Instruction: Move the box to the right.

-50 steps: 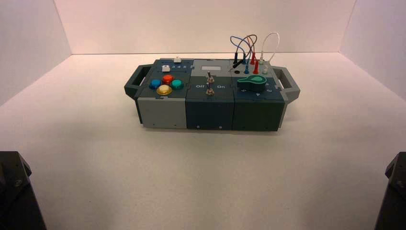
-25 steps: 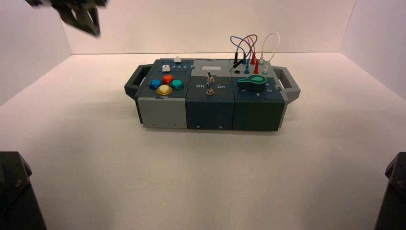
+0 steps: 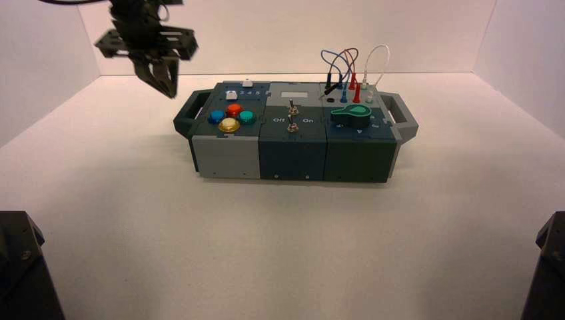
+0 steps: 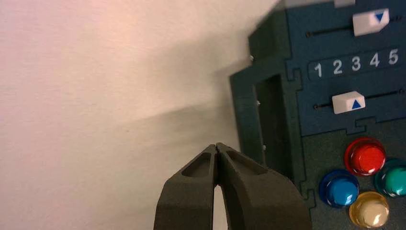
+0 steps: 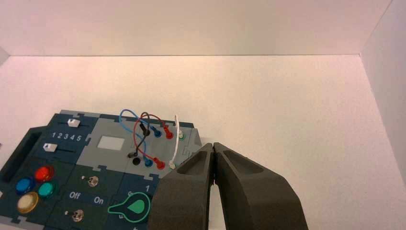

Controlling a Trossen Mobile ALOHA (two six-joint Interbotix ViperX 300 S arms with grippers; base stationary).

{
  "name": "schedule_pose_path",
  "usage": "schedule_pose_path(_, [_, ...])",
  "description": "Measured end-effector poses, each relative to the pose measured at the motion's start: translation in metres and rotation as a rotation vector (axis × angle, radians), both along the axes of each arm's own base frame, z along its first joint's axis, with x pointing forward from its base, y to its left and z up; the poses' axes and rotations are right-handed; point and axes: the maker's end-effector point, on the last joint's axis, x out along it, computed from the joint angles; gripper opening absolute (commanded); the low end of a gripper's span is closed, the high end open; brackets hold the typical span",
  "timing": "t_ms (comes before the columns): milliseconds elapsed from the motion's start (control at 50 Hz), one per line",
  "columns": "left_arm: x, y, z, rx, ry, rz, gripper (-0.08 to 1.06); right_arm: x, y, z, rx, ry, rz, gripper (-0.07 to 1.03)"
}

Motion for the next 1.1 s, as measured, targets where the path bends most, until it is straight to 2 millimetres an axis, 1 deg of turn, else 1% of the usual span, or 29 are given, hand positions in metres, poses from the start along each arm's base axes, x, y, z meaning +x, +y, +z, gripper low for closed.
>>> schedule_pose_path(120, [-0.001,-0.004,-0.009,0.006,0.022,-0.011,-0.03,-0.001,0.001,0.003,0.002,-0.014,0.003,-0.02])
schedule_pose_path(280, [-0.003,-0.004,-0.018,0.013,0.05,-0.012,-0.03,-0.002,0.001,0.008,0.005,-0.032,0.006,-0.02])
schedule_pose_path(540, [-0.007,-0.014,-0.021,0.018,0.062,-0.044,-0.03,-0.002,0.001,0.01,0.01,-0.037,0.004,-0.02])
schedule_pose_path(780, [-0.008,-0.023,-0.022,0.02,0.063,-0.068,-0.03,-0.004,0.002,0.012,0.017,-0.044,0.003,-0.02])
schedule_pose_path(960, [-0.014,-0.044,-0.022,0.021,0.064,-0.128,-0.03,-0.005,0.002,0.015,0.021,-0.053,0.002,-0.02])
schedule_pose_path(1100, [-0.019,-0.066,-0.021,0.009,0.069,-0.169,-0.03,-0.006,0.002,0.017,0.024,-0.058,0.002,-0.02])
